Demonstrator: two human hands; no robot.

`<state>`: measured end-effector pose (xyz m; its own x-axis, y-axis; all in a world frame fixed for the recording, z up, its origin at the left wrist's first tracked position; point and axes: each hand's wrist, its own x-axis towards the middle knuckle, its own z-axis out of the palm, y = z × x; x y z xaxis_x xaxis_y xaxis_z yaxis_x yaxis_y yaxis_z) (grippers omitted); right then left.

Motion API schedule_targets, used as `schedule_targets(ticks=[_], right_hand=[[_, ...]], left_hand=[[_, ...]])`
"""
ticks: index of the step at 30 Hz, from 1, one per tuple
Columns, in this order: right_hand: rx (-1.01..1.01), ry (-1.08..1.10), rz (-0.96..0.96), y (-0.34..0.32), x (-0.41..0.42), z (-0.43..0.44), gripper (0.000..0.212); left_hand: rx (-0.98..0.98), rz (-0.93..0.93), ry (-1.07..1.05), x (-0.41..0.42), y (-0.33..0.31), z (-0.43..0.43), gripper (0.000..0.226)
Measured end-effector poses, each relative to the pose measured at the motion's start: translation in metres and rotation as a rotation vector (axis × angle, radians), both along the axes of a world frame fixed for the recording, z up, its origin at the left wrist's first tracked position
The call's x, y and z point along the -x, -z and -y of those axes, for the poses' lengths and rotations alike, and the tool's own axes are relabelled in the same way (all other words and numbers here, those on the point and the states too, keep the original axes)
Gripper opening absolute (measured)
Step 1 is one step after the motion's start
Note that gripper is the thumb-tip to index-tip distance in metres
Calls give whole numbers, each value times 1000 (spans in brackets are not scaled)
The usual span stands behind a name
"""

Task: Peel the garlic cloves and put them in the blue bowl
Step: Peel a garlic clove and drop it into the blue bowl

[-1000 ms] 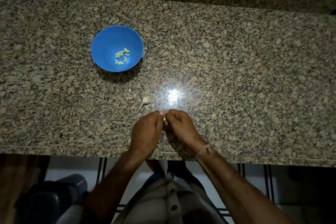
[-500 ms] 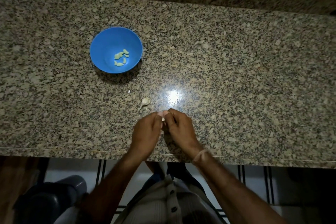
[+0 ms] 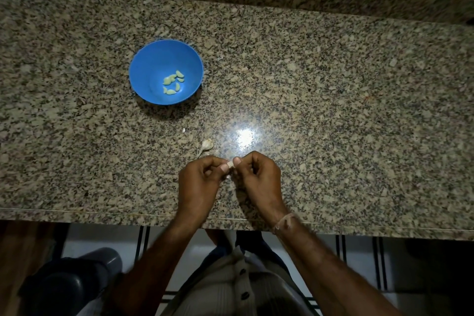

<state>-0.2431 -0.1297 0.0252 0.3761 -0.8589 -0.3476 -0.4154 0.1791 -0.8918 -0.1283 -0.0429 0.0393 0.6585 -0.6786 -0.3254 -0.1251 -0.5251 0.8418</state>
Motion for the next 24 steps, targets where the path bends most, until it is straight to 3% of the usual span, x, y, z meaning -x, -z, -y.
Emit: schedule_targets(ticks=[6,11,15,19,22,24], right_hand=[[7,-7,1,-3,1,-2,29],[-260,-43,161,-3,3,-1,31],[-445,76,250,-3,-1,-3,31],[-419,93,239,1,1,0,34],[-383,75,192,2,1,2,34],[-287,35,129,4,1,3,37]], left_hand=[[5,35,55,-5,-2,-5,9],[2,15,28,-6,3,-4,9],[-61,31,45,-1,12,-2,10],[-127,100,9,3,16,-2,27],[-128,68,-12,1,24,-2,11],[-58,-3,-10,2,24,0,13]])
